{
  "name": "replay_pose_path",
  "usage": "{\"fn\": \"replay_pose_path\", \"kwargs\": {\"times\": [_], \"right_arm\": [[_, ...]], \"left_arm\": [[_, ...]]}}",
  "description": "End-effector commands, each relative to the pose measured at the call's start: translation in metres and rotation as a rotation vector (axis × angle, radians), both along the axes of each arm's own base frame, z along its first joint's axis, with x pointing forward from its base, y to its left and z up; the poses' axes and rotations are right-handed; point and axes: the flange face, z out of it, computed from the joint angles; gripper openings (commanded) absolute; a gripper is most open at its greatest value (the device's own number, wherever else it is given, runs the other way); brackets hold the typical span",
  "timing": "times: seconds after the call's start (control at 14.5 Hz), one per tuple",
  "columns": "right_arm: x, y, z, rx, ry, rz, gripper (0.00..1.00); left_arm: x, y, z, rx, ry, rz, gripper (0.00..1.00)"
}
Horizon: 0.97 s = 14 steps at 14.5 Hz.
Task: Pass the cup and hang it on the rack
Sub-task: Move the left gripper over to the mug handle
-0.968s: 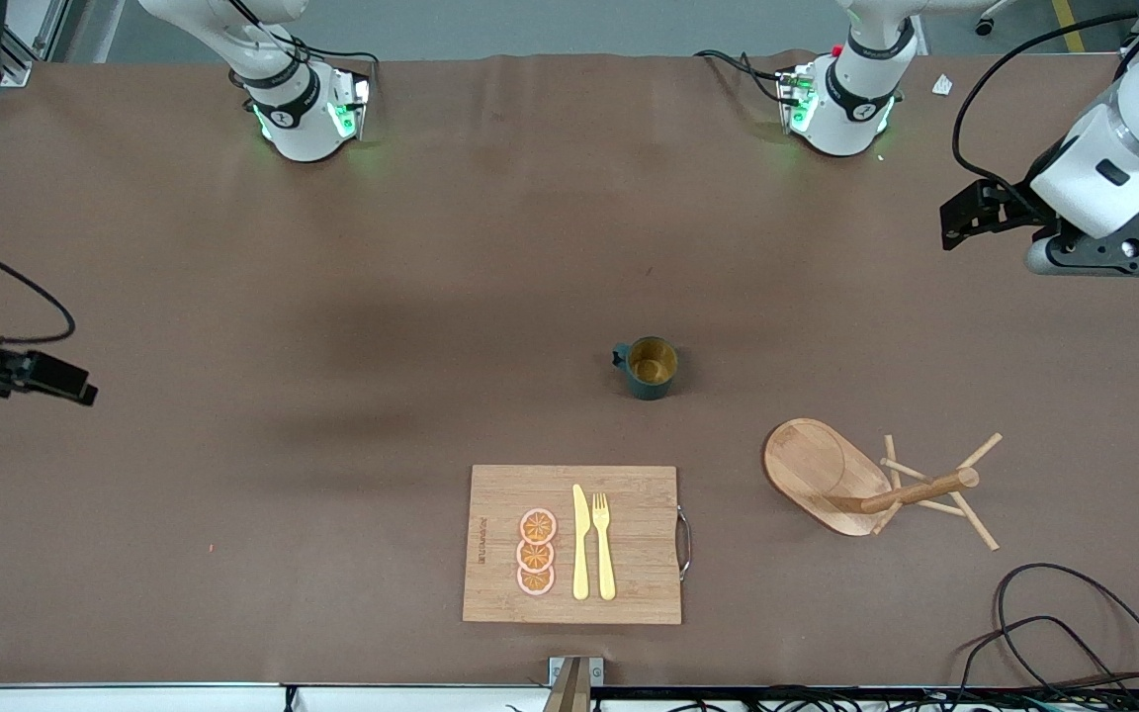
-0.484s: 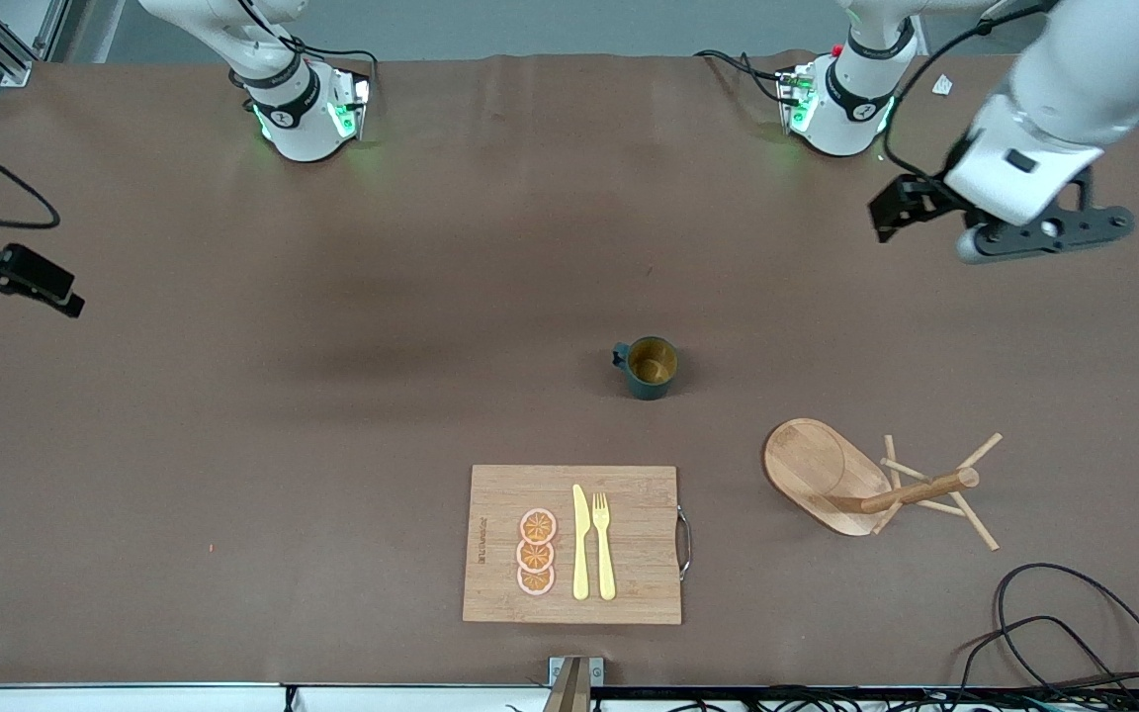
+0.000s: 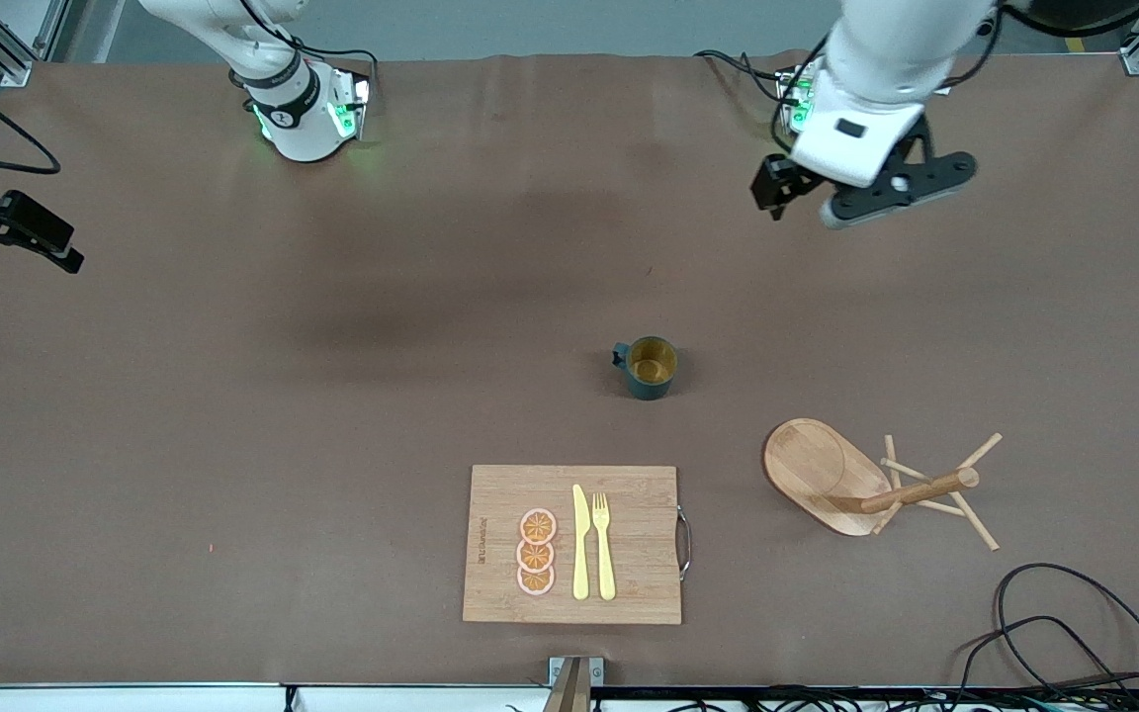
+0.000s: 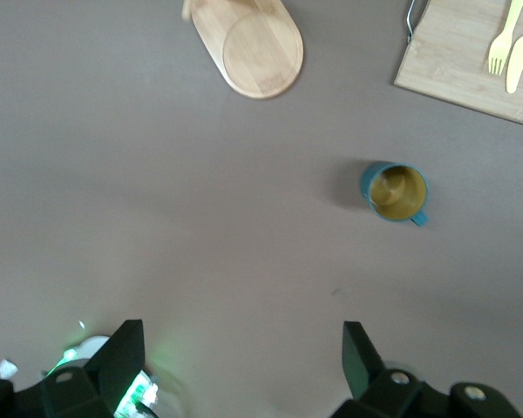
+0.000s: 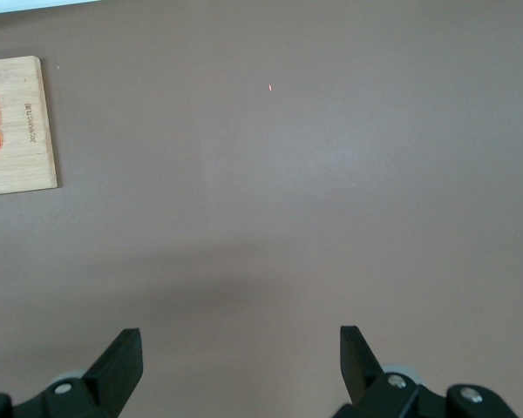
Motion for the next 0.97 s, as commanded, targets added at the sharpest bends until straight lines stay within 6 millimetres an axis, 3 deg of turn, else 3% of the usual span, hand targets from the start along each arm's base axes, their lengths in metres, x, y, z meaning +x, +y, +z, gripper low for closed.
{"fn": "replay_pose_path", "kwargs": {"times": [0.0,0.28,0.55,0.76,0.9], "right_arm": [[-0.017,-0.014,0.002,-0.011,0.02,0.026,1.0],[-0.016,-0.019,0.005,0.0,0.01,0.026,1.0],[-0.016,-0.008,0.007,-0.002,0.011,0.042,1.0],[-0.01,-0.013,0.023,-0.001,-0.018,0.039,1.0],[-0.008,-0.018,0.033,-0.002,-0.047,0.028,1.0]], "left_arm": [[-0.011,-0.049,-0.013,0.045,-0.014,0.066,1.0],[-0.05,-0.132,-0.055,0.134,-0.053,0.141,1.0],[-0.103,-0.207,-0.115,0.256,-0.16,0.156,1.0],[-0.122,-0.236,-0.162,0.329,-0.244,0.271,1.0],[-0.123,-0.256,-0.189,0.34,-0.287,0.31,1.0]]}}
